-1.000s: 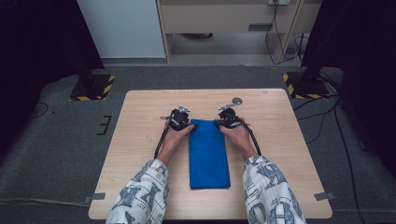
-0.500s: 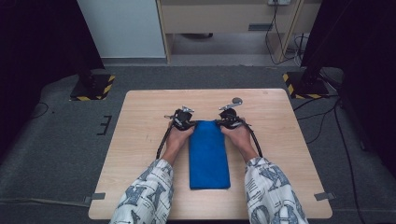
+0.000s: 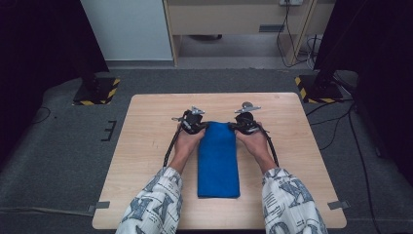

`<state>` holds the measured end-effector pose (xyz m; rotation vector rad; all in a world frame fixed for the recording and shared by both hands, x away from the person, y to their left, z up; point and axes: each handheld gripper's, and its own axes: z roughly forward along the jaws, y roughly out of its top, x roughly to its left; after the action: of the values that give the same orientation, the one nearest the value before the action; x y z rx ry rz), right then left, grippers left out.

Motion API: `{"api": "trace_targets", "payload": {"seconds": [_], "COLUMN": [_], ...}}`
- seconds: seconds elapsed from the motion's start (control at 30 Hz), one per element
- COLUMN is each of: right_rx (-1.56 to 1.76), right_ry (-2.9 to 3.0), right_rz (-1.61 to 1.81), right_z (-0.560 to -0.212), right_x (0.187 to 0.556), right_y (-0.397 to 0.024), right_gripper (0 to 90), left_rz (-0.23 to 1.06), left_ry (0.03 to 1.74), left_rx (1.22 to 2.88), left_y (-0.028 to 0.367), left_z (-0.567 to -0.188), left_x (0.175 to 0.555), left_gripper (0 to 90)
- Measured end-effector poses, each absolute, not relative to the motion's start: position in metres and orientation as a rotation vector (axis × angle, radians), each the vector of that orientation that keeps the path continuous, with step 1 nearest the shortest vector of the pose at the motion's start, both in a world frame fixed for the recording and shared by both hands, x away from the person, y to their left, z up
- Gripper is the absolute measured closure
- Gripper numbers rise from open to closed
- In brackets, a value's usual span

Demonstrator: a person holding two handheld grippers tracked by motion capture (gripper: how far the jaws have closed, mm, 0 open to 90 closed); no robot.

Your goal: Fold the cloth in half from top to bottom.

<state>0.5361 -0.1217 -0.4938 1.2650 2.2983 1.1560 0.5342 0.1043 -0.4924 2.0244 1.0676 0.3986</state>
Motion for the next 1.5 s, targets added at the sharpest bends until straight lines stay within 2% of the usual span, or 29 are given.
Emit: {"api": "trace_targets", "payload": {"seconds": [0.3, 1.5], "right_rx": [1.241, 1.234], "right_ry": [2.272, 2.224], "right_rz": [1.174, 1.21], "right_z": [-0.474, -0.442], "right_x": [0.528, 0.532], "right_y": [-0.125, -0.131], "right_gripper": [87.3, 87.2], "left_rz": [0.411, 0.432], "left_ry": [1.039, 0.992], "left_rx": [2.005, 1.975], "left_y": [0.103, 0.105], "left_z": [-0.474, -0.443], "left_x": [0.527, 0.532], "left_gripper": [86.9, 87.0]}}
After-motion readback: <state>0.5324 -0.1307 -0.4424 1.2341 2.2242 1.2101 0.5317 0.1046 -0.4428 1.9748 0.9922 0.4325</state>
